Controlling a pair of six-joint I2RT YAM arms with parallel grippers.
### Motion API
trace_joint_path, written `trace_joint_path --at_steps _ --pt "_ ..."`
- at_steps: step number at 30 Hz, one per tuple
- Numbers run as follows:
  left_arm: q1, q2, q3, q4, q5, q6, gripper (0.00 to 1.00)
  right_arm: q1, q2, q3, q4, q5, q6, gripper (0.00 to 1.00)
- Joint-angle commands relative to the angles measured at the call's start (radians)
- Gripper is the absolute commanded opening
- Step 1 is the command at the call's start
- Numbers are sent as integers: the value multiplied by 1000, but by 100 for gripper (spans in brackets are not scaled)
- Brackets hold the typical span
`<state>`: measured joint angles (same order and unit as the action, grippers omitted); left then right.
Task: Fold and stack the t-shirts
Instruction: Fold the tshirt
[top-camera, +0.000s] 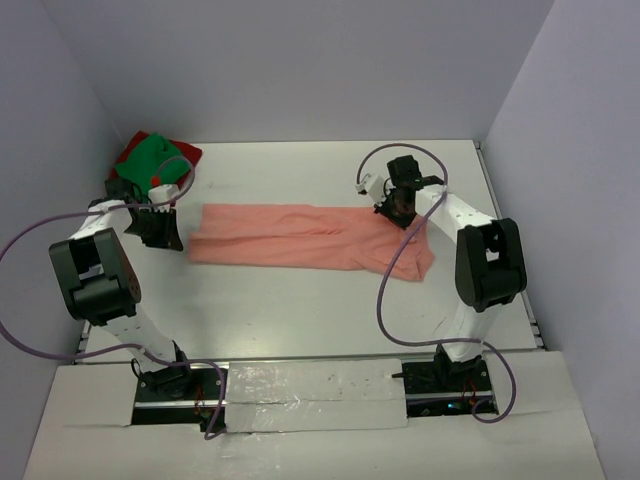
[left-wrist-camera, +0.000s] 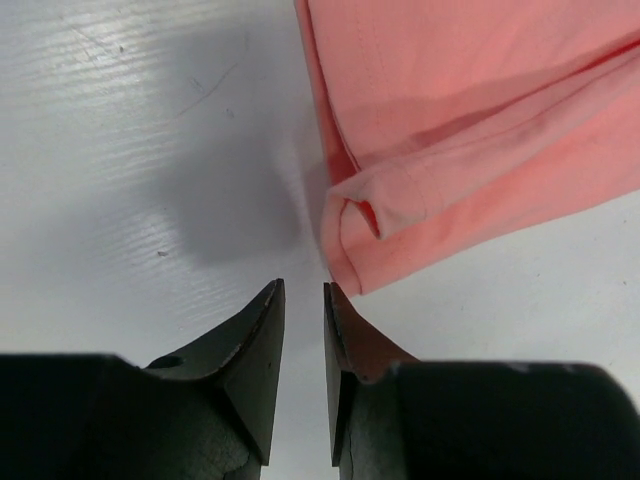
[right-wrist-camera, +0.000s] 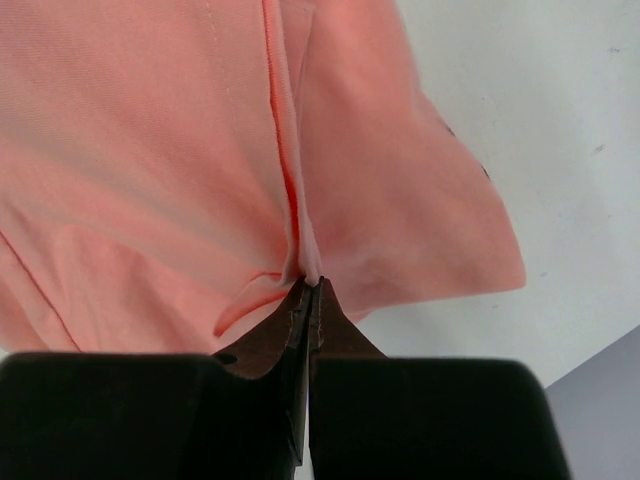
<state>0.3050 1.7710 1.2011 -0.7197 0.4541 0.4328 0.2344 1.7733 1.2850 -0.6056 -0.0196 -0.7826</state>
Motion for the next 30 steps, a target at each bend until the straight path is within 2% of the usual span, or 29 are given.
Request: trace_joint_path --at_steps 1,5,6,7,8,10,11,13,19,21,23,25,26,27,28,29,30 --pt "-1 -21 12 63 28 -26 30 -17 21 46 44 -5 -15 0" --pt "-20 -4 29 80 6 -45 32 -24 40 54 53 -13 -15 0" --pt "-20 -4 32 83 5 -54 36 -24 43 56 52 -11 -17 0" --pt "-23 -5 31 91 3 -58 38 -26 49 56 58 -13 -18 8" --pt "-27 -10 26 115 -15 -63 41 -26 52 53 61 -8 -17 21" --pt "-27 -51 -4 153 -26 -86 48 -26 49 42 107 3 -7 59" --pt "-30 -74 -21 213 -32 -98 49 -27 43 21 130 6 2 64" --pt "-30 -172 -90 297 -57 -146 50 -26 11 -22 229 18 34 70" --pt "-46 -481 -270 621 -91 -265 52 -20 -103 -61 384 60 159 71" --pt "-47 -568 -311 702 -81 -330 52 -17 -142 -72 400 50 183 71" --pt "-64 -605 -313 706 1 -351 49 -4 -198 -70 382 49 221 67" --pt "-95 -590 -275 636 85 -353 41 -1 -248 -53 334 38 272 56" --pt "-108 -544 -250 579 128 -323 33 -1 -264 -47 313 27 287 45" --pt "-121 -523 -209 534 156 -316 29 -3 -296 -41 278 26 314 19" --pt "-148 -503 -195 470 205 -304 24 -1 -313 -42 268 -3 330 1" --pt "-165 -471 -186 439 224 -261 15 -3 -331 -41 254 -19 344 0" --pt "-181 -463 -183 425 224 -247 12 -1 -360 -39 233 -40 356 0"
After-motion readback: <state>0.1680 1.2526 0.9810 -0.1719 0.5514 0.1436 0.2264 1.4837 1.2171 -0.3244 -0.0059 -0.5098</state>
